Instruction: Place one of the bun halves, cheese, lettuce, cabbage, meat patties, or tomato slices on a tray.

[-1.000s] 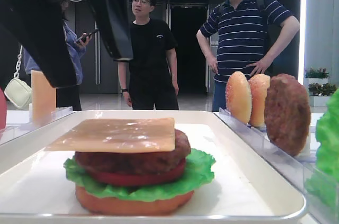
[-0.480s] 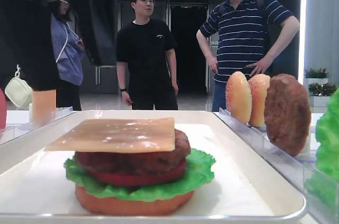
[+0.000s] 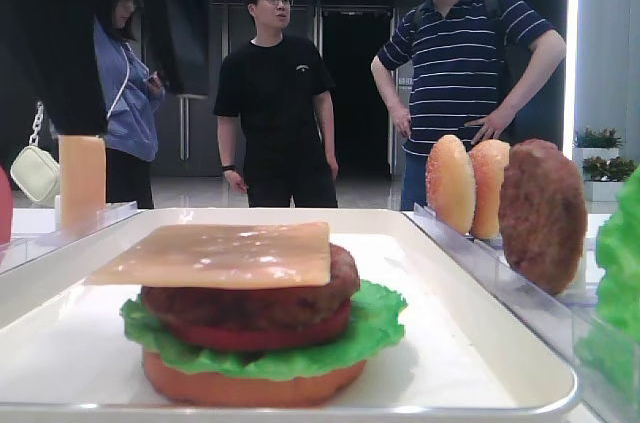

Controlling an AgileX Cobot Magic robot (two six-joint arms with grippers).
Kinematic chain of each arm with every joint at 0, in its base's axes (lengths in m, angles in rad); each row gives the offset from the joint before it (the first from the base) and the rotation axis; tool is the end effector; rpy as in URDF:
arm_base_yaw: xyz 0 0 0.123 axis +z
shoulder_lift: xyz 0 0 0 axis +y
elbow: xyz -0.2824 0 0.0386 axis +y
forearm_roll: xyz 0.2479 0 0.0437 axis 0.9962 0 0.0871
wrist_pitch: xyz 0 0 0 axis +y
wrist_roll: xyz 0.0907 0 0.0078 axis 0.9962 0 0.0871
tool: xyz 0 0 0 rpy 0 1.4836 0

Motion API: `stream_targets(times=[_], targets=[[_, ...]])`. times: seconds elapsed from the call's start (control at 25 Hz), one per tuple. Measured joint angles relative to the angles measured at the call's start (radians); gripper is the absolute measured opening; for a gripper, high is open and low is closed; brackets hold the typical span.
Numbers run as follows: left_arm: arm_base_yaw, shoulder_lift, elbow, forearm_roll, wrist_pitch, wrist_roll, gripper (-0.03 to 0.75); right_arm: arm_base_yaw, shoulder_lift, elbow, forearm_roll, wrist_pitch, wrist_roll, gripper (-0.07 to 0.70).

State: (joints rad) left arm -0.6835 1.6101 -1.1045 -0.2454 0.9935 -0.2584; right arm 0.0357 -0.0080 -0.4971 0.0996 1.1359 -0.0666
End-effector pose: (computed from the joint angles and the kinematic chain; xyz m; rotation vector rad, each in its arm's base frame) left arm 0.2232 -0.2057 0.2340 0.4698 3.0357 -0.4078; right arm -0.0096 0.0079 0.2707 -0.1175 2.1084 0.1020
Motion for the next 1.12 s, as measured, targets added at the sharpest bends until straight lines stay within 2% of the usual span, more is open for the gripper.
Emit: stream_targets(times=[0.6,0.84,1.12], targets=[[0.0,0.0,-0.236,0.187,0.22,-0.11,0.465,0.0,0.0,0.0,0.0,0.0,0.0,0.417],[0.0,0.0,-0.288,0.229,0.227,-0.132,0.465,0.0,0.0,0.0,0.0,0.0,0.0,0.417],[0.0,0.0,-0.291,0.245,0.228,-0.148,0.465,0.0,0.0,0.0,0.0,0.0,0.0,0.417]])
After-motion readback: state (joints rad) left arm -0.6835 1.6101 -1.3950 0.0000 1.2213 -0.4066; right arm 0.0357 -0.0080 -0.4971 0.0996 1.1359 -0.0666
